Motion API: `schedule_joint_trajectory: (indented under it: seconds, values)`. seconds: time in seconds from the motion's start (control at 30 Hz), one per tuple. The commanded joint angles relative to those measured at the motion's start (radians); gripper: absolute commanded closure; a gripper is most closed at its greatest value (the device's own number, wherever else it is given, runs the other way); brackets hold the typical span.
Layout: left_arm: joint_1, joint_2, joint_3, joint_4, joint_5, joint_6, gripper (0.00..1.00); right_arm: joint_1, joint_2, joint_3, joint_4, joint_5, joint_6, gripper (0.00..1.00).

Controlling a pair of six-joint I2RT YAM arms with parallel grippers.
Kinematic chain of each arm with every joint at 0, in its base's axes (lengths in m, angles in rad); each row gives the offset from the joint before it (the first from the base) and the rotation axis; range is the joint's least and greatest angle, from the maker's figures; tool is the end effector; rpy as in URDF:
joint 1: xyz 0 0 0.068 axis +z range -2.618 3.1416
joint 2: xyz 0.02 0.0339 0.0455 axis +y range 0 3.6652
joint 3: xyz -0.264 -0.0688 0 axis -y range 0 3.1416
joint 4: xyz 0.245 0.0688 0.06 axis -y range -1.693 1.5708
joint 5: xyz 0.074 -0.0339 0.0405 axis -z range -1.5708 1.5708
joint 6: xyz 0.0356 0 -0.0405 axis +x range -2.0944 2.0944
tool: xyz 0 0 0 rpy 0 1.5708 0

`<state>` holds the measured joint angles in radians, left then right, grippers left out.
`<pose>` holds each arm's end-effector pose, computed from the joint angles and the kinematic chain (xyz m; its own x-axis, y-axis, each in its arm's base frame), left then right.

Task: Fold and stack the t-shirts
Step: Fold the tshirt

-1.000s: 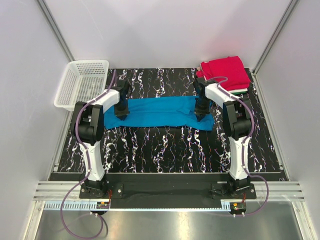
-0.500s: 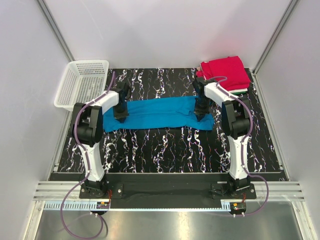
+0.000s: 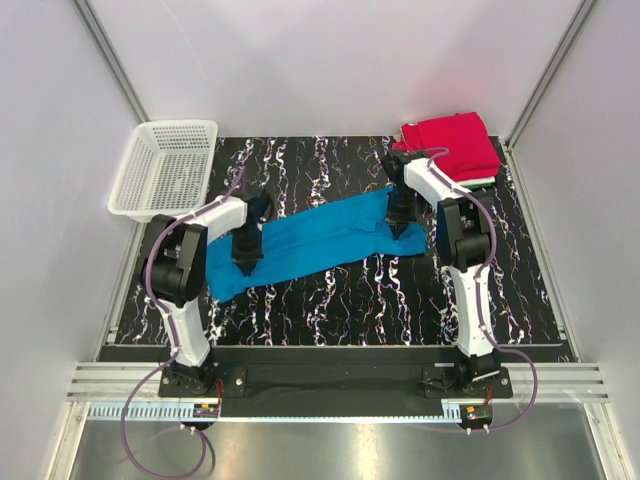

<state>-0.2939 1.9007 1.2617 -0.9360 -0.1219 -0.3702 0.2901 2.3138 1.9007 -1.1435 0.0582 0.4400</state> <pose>0.3243 -0.0936 0.1560 -0.9965 -0.0736 -0.0401 -0.0778 0.9903 0.1149 0.4305 0.1263 0.1550 -0.9882 0.1488 -0.0376 0.1505 0.9875 -0.0466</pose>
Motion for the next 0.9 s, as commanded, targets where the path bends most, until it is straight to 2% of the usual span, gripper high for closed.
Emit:
schedule_joint_trajectory:
  seconds: [0.0, 0.33, 0.43, 0.6, 0.87]
  values:
    - [-0.050, -0.029, -0.044, -0.066, 0.082, -0.001, 1.00, 0.004, 0.099, 0.138, -0.002, -0.014, -0.011, 1.00]
    - [-0.152, -0.092, -0.085, -0.075, 0.140, 0.008, 1.00, 0.018, 0.375, 0.683, -0.177, -0.049, -0.035, 1.00]
    - [-0.189, -0.110, -0.084, -0.070, 0.162, 0.013, 1.00, 0.017, 0.421, 0.764, -0.174, -0.098, -0.035, 1.00]
    - [-0.234, -0.115, -0.062, -0.053, 0.205, 0.019, 1.00, 0.018, 0.430, 0.753, -0.133, -0.178, -0.030, 1.00]
    - [-0.329, -0.065, -0.045, -0.037, 0.258, 0.028, 1.00, 0.018, 0.450, 0.767, -0.094, -0.172, -0.053, 1.00]
